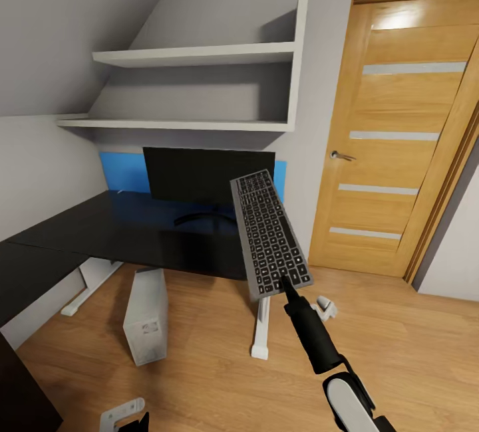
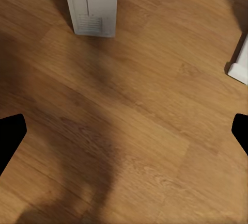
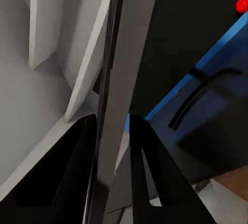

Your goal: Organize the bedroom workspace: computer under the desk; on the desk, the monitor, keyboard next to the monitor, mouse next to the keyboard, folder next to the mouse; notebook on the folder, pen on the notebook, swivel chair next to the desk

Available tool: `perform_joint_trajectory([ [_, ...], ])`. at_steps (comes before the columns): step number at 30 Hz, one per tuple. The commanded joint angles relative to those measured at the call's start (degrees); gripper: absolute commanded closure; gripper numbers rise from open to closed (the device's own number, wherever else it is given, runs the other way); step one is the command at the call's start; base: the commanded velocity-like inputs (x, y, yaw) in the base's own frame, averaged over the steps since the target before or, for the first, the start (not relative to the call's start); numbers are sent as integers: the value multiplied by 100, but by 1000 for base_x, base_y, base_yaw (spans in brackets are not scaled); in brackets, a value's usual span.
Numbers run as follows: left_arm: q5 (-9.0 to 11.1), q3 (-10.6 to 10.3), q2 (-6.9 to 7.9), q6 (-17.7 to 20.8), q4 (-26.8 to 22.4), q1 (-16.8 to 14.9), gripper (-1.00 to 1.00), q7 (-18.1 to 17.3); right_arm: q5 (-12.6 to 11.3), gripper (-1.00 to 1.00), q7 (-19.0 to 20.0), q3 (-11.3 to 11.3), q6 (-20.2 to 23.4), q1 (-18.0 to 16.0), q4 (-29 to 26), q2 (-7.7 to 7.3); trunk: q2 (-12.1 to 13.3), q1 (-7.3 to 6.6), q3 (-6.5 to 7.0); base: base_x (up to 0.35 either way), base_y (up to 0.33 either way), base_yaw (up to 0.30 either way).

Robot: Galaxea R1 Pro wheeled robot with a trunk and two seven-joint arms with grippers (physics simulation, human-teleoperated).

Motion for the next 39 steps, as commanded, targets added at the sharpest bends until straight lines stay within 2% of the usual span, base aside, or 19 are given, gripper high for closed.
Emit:
perform_joint_trajectory([
  [1,60,4,-3,28,-13,1,-100,24,-62,100,30,20,-117,-6,6,-3,-3,0,-5,0,0,0],
  [7,60,7,-3,30,-13,1,-100,24,-75,100,-305,70,-1055,-6,15,37,-3,0,-5,0,0,0],
  [10,60,8,-3,30,-7,1,-100,24,-76,100,-389,162,-1307,-6,31,67,-3,0,-5,0,0,0],
  [17,60,1,-3,26,43,1,-100,25,-81,100,-436,219,-1797,-6,47,81,-3,0,-5,0,0,0],
  [18,60,0,-3,25,54,1,-100,25,-84,100,-619,232,-1965,-6,112,135,-3,0,-5,0,0,0],
  [21,58,0,-3,25,56,1,-100,29,-85,100,-835,250,-1999,-6,188,250,-3,0,-5,0,0,0],
  [25,53,0,-3,23,57,1,-100,29,-66,100,-1188,246,-2076,-6,394,576,-3,0,-5,0,0,0],
  [26,52,0,-3,23,57,1,-100,27,-66,100,-1409,261,-2214,-6,570,801,-3,0,-5,0,0,0],
  [29,52,0,-3,22,57,1,-100,31,-79,100,-1543,261,-2298,-6,882,1121,-3,0,-5,0,0,0],
  [30,51,0,-3,22,57,1,-100,31,-93,100,-1572,249,-2313,-6,975,1267,-3,0,-5,0,0,0],
  [31,51,0,-3,22,57,1,-100,30,-116,100,-1784,239,-2329,-6,1062,1468,-3,0,-5,0,0,0],
  [33,51,0,-3,22,57,1,-100,30,-118,100,-1952,238,-2396,-10,1071,1468,-3,0,-5,0,0,0],
  [34,51,0,-3,22,57,1,-100,30,-119,100,-2117,237,-2580,-16,1077,1468,-3,0,-5,0,0,0],
  [35,51,0,-3,22,57,1,-100,32,-121,100,-2385,243,-3115,-37,1114,1468,-3,0,-5,0,0,0],
  [39,51,0,-3,22,59,1,-100,33,-123,100,-2483,261,-3454,-49,1153,1468,-3,0,-5,0,0,0],
])
